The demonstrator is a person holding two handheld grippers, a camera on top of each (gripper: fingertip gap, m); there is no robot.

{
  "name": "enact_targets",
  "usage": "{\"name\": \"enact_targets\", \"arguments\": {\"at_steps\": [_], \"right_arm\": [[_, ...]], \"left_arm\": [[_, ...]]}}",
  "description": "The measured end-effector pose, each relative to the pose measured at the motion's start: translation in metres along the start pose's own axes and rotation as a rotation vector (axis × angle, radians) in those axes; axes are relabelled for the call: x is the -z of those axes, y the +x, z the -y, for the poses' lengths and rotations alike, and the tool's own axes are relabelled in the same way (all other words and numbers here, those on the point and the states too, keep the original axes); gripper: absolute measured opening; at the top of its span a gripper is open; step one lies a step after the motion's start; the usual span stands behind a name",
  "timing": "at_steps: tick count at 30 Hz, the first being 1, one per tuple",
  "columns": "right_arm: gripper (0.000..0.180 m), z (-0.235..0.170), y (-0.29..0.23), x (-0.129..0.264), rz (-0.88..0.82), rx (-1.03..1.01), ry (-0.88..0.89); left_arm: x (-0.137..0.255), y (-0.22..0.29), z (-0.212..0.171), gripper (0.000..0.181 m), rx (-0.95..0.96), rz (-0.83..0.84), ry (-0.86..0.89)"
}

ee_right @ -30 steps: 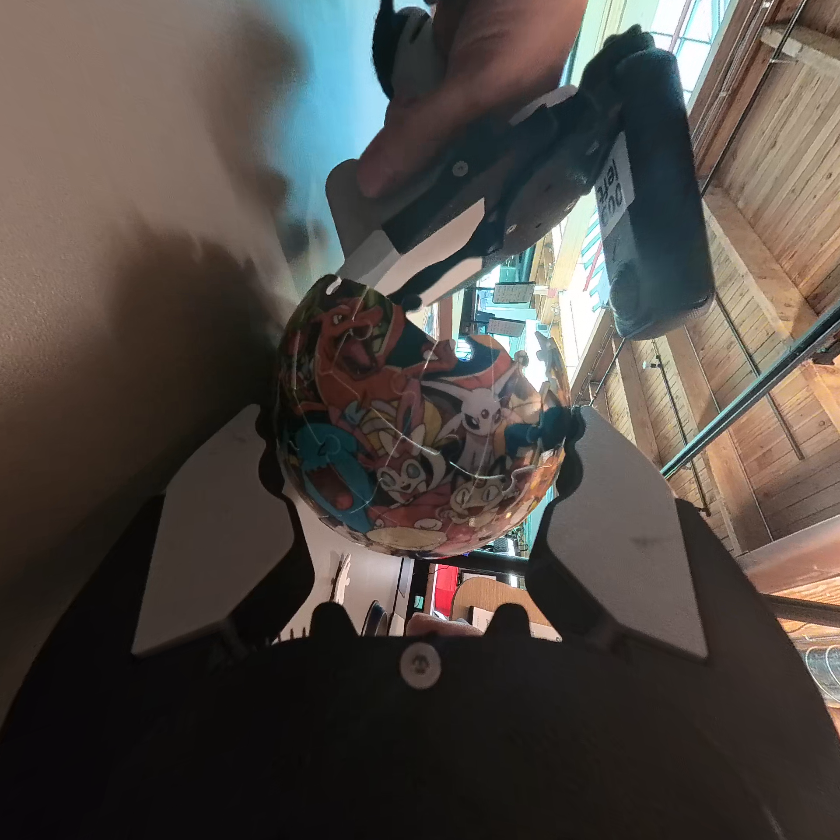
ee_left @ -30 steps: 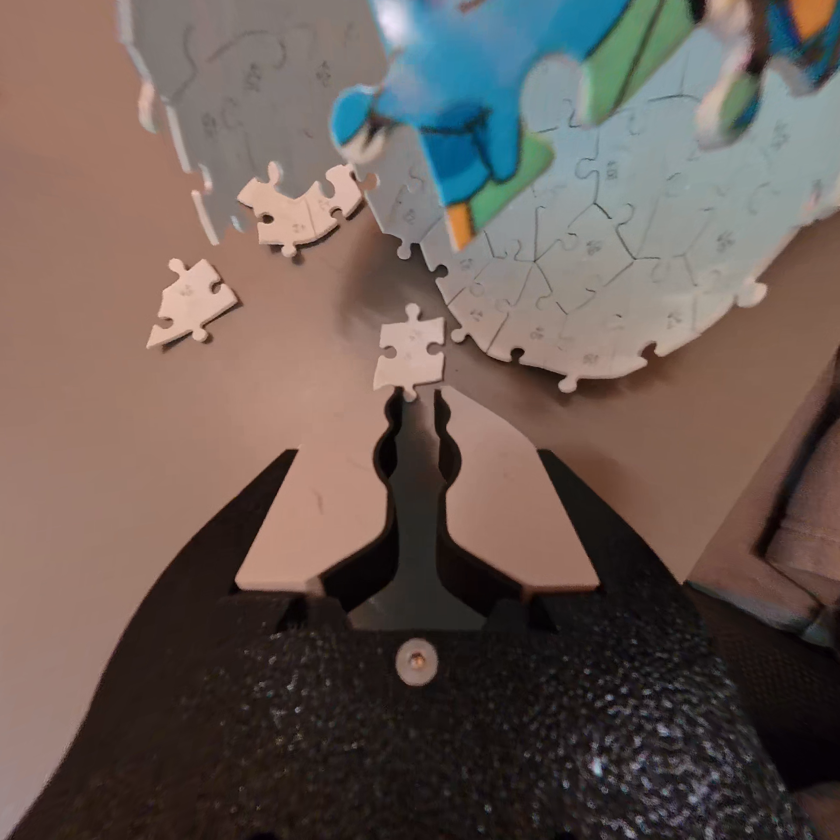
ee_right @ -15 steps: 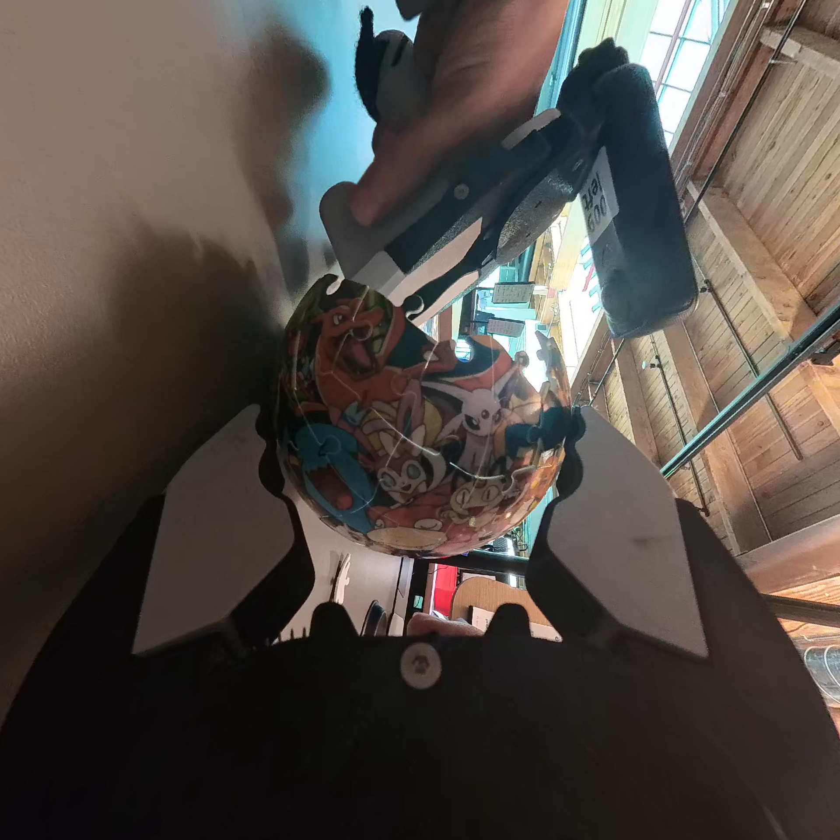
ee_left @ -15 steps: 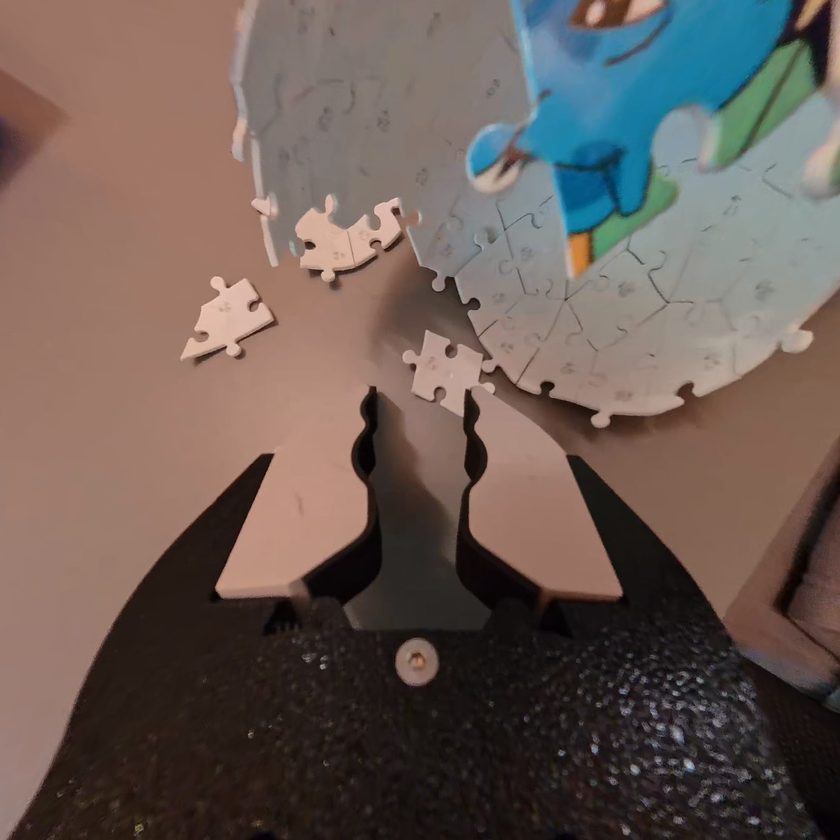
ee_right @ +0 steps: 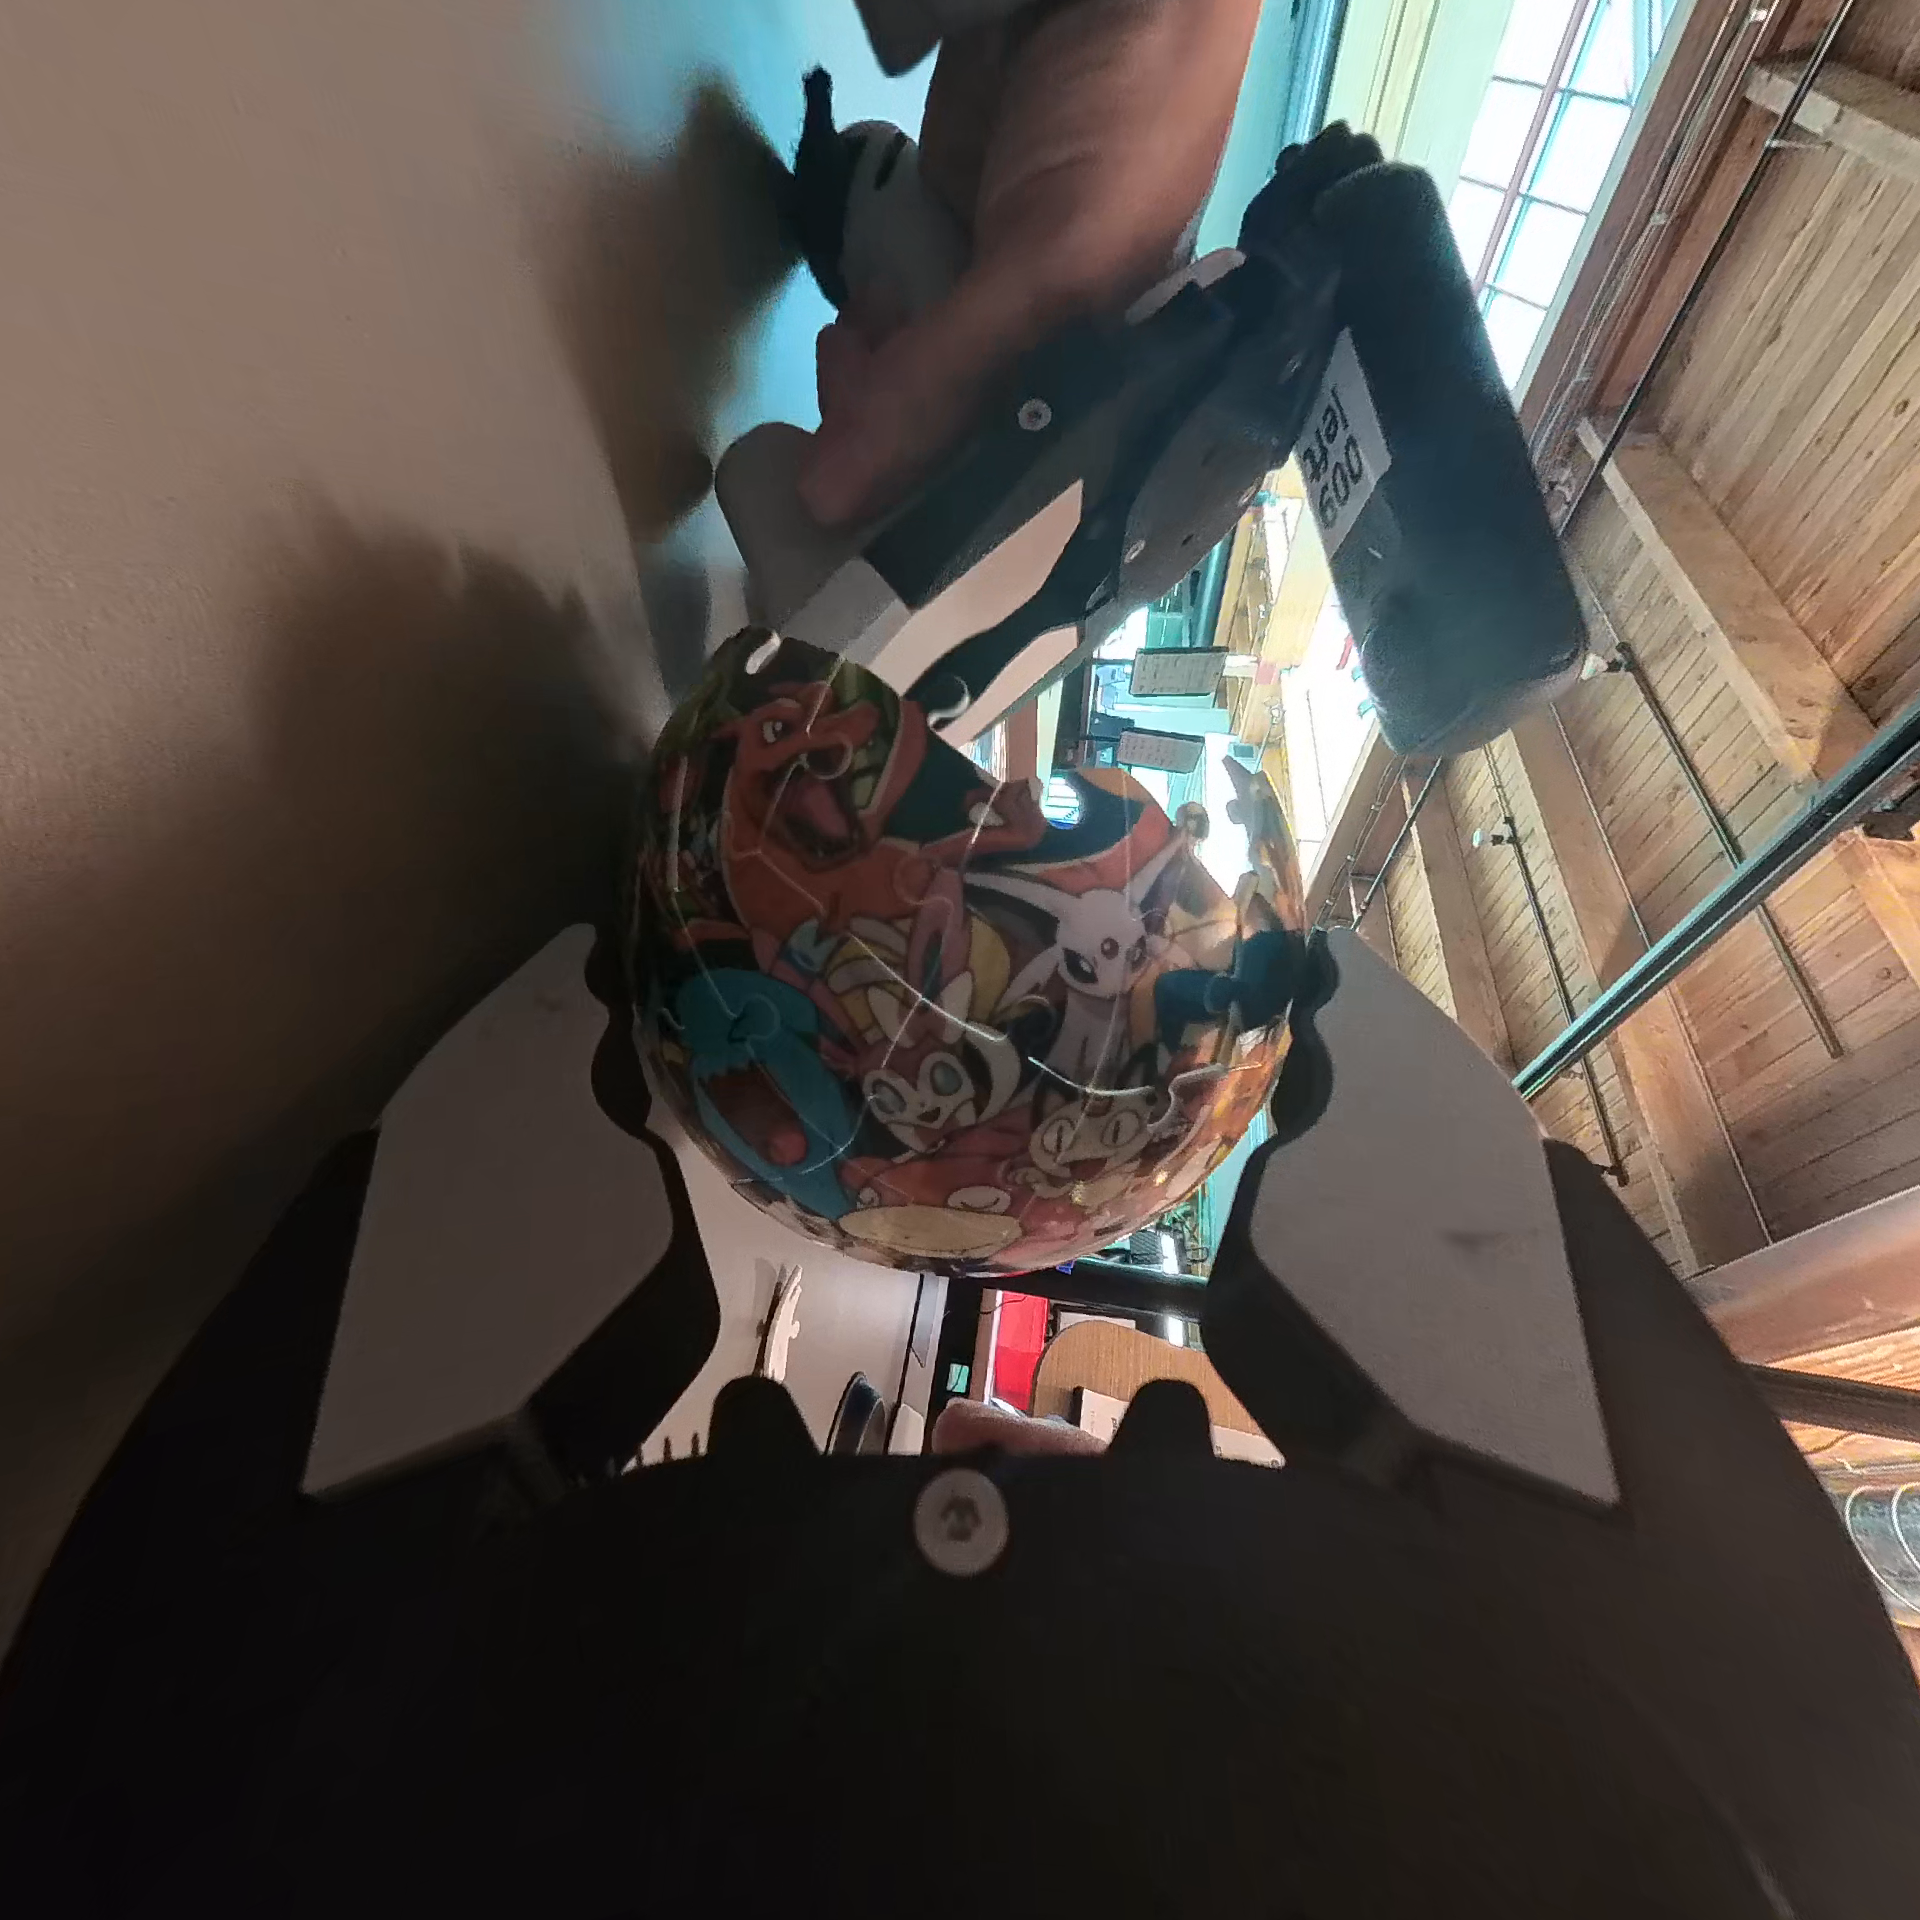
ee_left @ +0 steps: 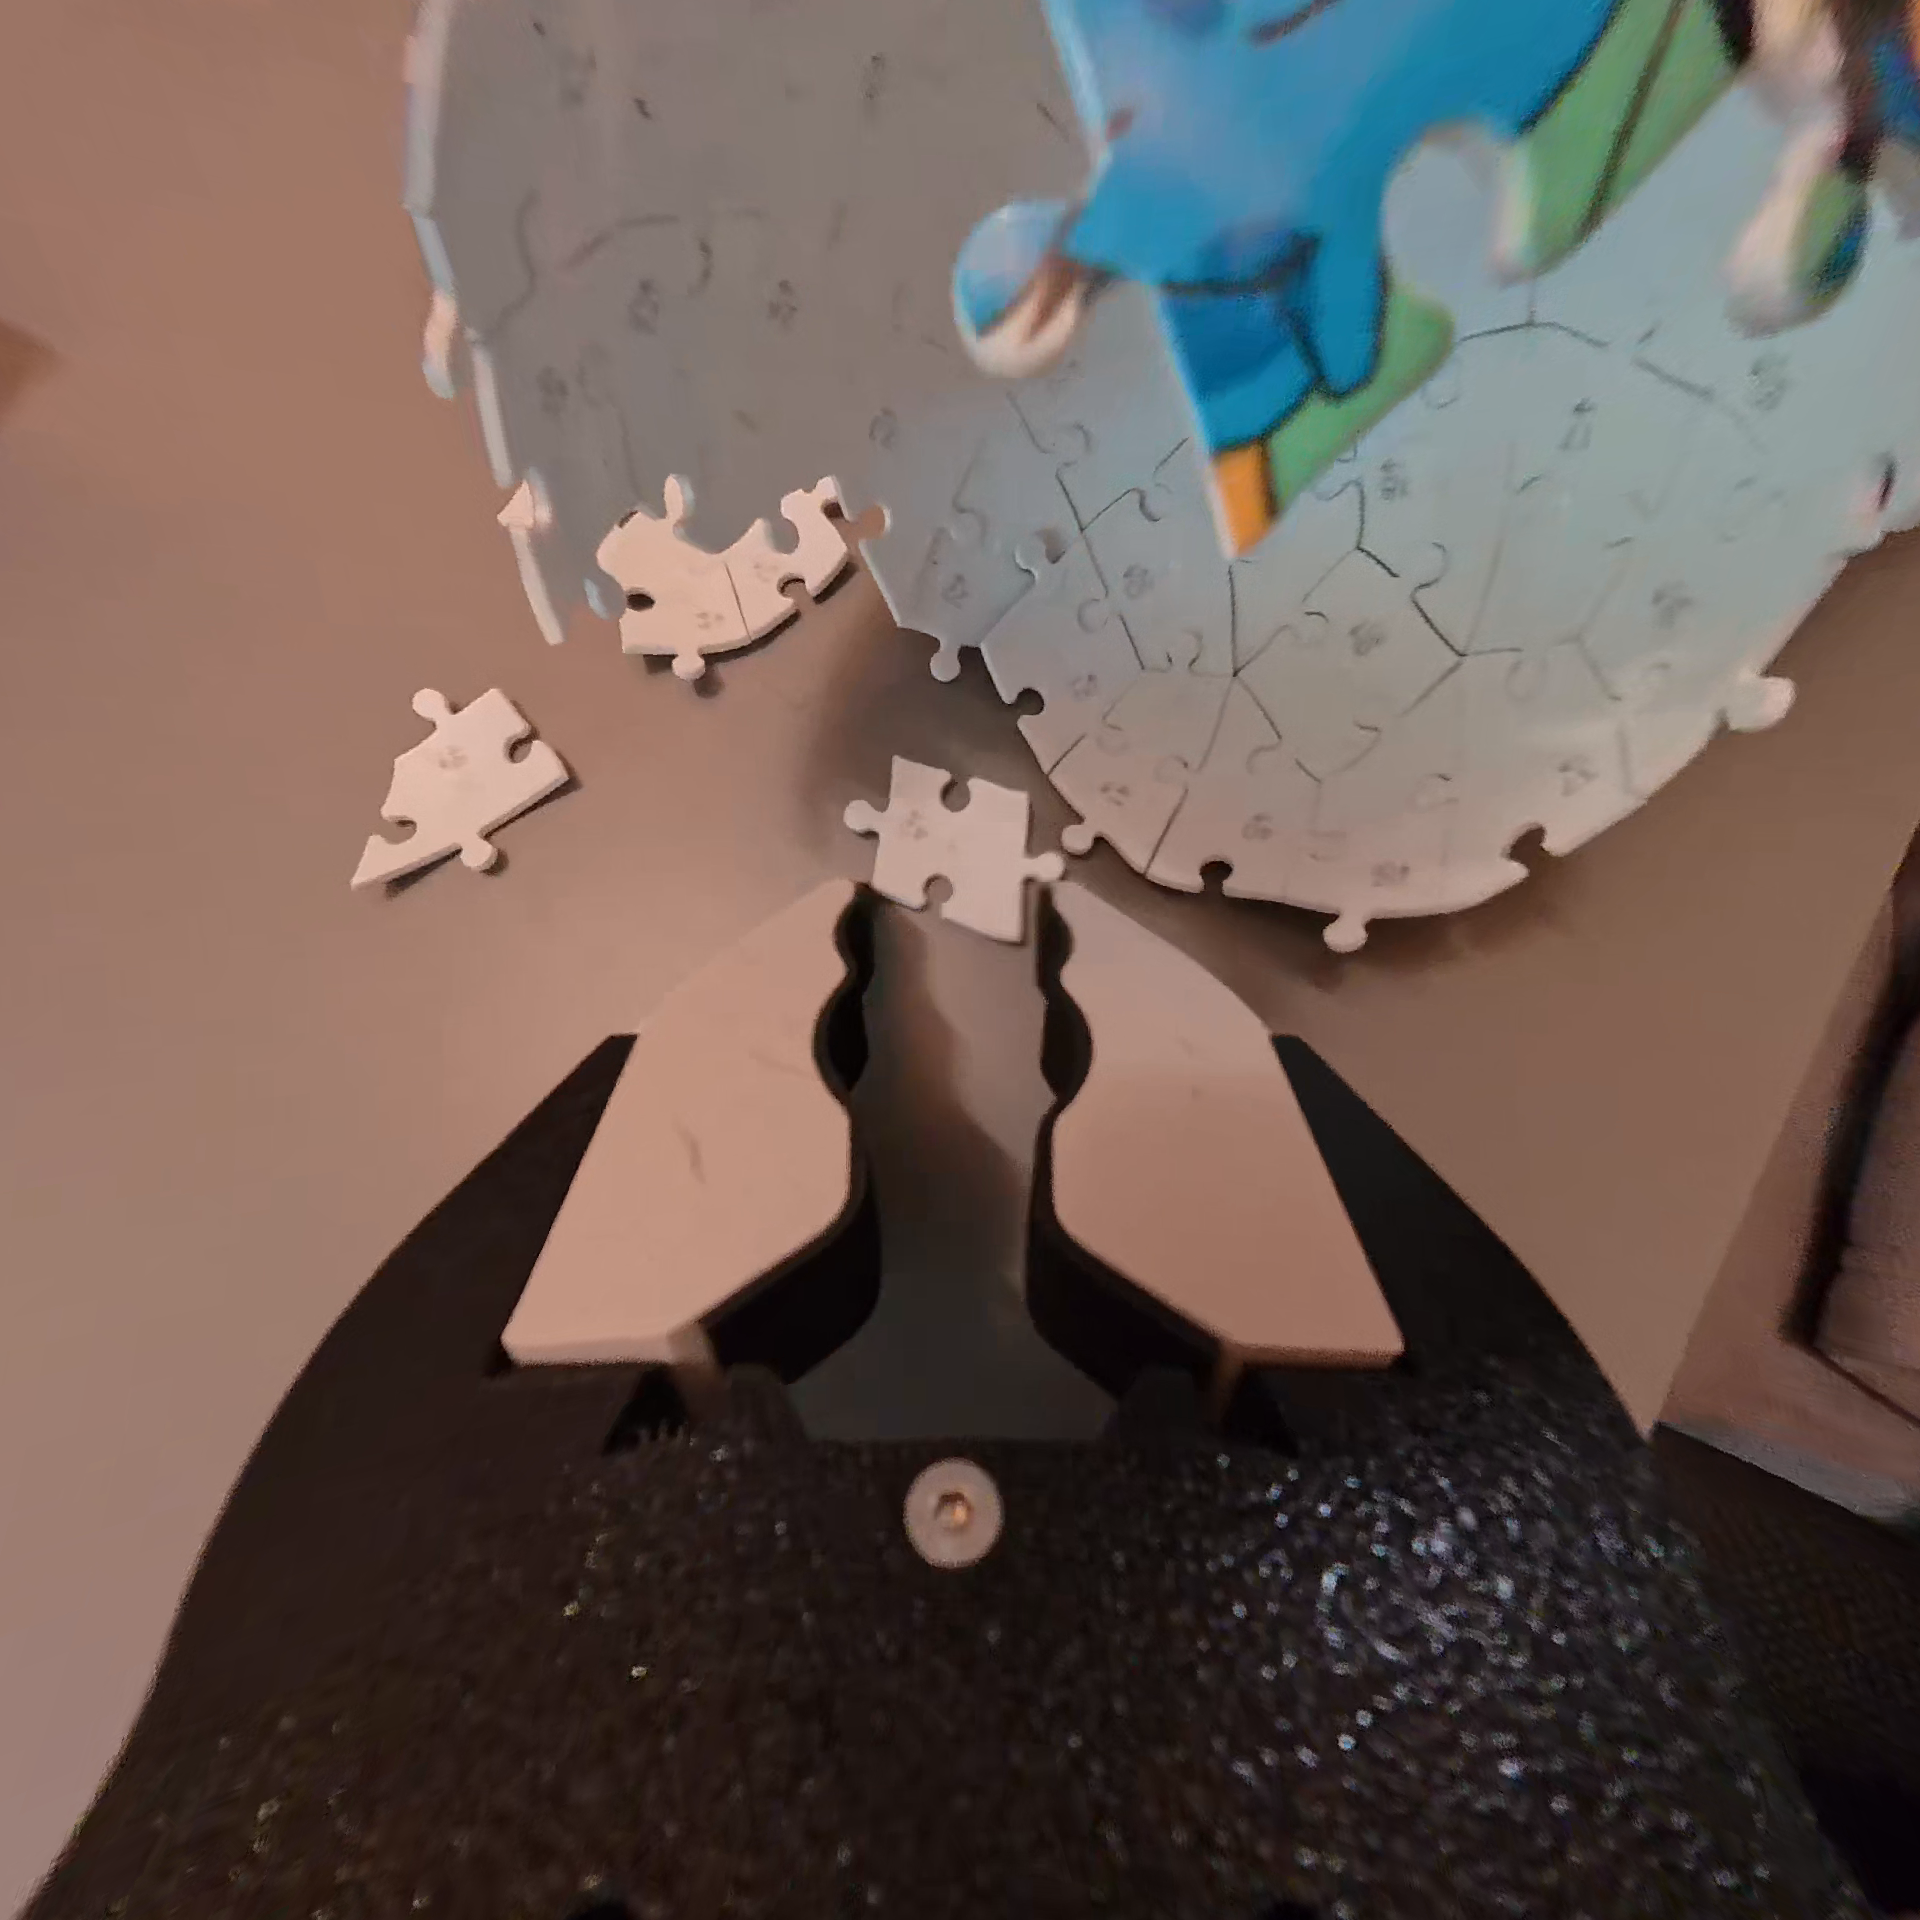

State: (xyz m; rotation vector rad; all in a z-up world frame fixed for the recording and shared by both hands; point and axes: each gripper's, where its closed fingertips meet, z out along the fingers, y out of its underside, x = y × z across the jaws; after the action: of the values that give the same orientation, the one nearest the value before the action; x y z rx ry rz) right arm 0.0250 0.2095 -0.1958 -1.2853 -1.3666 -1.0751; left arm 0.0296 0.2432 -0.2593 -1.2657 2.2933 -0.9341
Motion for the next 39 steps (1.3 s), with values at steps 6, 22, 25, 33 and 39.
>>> {"name": "enact_targets", "arguments": {"at_steps": [6,22,25,33,39], "right_arm": [[0.119,-0.001,0.000,-0.001,0.021,0.025,-0.011],[0.119,-0.002,0.000,0.000,0.029,0.030,-0.011],[0.119,-0.002,0.000,0.000,0.028,0.032,-0.011],[0.119,-0.003,0.000,0.001,0.026,0.028,-0.012],[0.118,-0.003,-0.001,0.001,0.025,0.029,-0.013]], "left_arm": [[0.001,0.001,0.001,0.025,-0.057,-0.009,0.006],[0.006,0.019,0.008,0.031,-0.167,-0.060,0.024],[0.002,0.018,0.006,0.026,-0.141,-0.058,0.005],[0.002,0.014,0.007,0.000,-0.128,-0.039,-0.003],[0.004,0.001,0.012,0.021,-0.176,0.054,0.037]]}}
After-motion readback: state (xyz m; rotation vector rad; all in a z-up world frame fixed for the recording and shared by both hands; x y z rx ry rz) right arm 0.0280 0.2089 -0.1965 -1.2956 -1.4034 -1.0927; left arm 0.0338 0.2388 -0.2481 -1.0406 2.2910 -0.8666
